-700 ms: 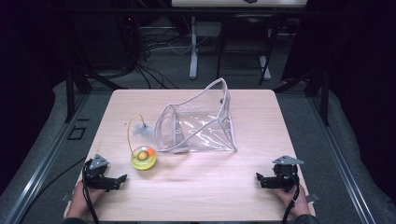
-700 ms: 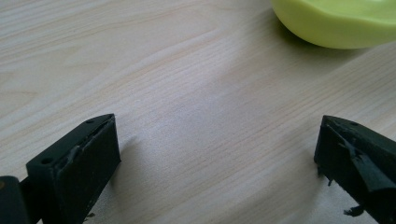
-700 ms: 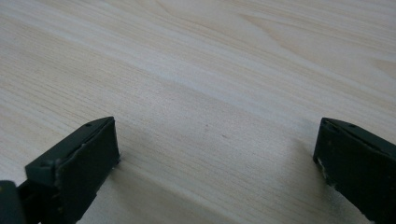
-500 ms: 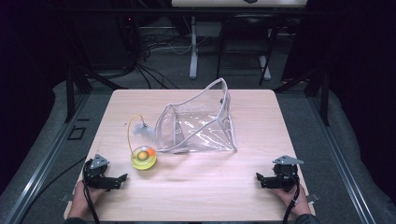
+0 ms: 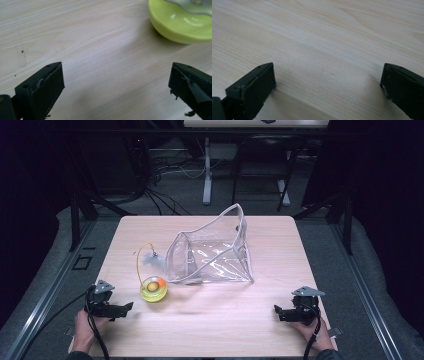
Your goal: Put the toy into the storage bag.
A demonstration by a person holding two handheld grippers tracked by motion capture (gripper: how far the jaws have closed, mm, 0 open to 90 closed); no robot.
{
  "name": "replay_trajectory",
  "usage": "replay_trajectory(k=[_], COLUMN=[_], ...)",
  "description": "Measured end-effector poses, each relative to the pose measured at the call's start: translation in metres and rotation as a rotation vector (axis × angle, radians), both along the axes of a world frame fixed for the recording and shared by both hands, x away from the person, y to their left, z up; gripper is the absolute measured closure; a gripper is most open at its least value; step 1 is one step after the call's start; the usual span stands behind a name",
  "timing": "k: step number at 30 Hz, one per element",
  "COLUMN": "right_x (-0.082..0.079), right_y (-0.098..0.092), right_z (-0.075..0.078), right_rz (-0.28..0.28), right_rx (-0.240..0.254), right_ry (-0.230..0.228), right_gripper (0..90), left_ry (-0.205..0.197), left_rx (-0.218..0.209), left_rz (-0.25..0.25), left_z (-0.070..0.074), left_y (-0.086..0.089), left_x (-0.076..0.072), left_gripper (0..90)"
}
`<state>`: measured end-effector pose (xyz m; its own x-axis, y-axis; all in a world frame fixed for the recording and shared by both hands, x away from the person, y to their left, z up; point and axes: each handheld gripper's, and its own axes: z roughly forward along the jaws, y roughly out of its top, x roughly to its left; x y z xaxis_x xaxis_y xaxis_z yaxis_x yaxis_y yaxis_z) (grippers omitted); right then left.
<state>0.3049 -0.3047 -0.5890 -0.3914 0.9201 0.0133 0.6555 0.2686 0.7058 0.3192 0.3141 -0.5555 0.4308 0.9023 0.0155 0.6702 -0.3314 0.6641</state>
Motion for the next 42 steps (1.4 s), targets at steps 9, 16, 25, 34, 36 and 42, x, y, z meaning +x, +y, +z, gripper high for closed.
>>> replay_trajectory(k=[9, 16, 25, 34, 36, 42], right_x=[-0.001, -0.002, -0.003, -0.004, -0.004, -0.003], right_y=[0.0, 0.0, 0.0, 0.0, 0.0, 0.0], right_z=[0.0, 0.0, 0.001, 0.001, 0.001, 0.001], right_rz=[-0.005, -0.011, -0.023, -0.024, -0.026, -0.023], right_rx=[-0.005, -0.015, -0.024, -0.024, -0.022, -0.023], right_ry=[-0.004, -0.005, 0.001, 0.0, 0.0, 0.0], right_gripper=[0.0, 0.0, 0.0, 0.0, 0.0, 0.0], left_ry=[0.032, 0.081, 0.126, 0.111, 0.116, 0.129], left_rx=[-0.025, -0.027, -0.047, -0.031, -0.017, 0.025], left_rz=[0.001, -0.025, -0.073, -0.115, -0.144, -0.175], left_z=[0.017, 0.031, 0.073, 0.099, 0.109, 0.124], left_y=[-0.002, 0.003, -0.012, -0.027, -0.035, -0.049], left_x=[0.003, 0.007, 0.029, 0.046, 0.051, 0.057], left_gripper=[0.0, 0.0, 0.1, 0.0, 0.0, 0.0])
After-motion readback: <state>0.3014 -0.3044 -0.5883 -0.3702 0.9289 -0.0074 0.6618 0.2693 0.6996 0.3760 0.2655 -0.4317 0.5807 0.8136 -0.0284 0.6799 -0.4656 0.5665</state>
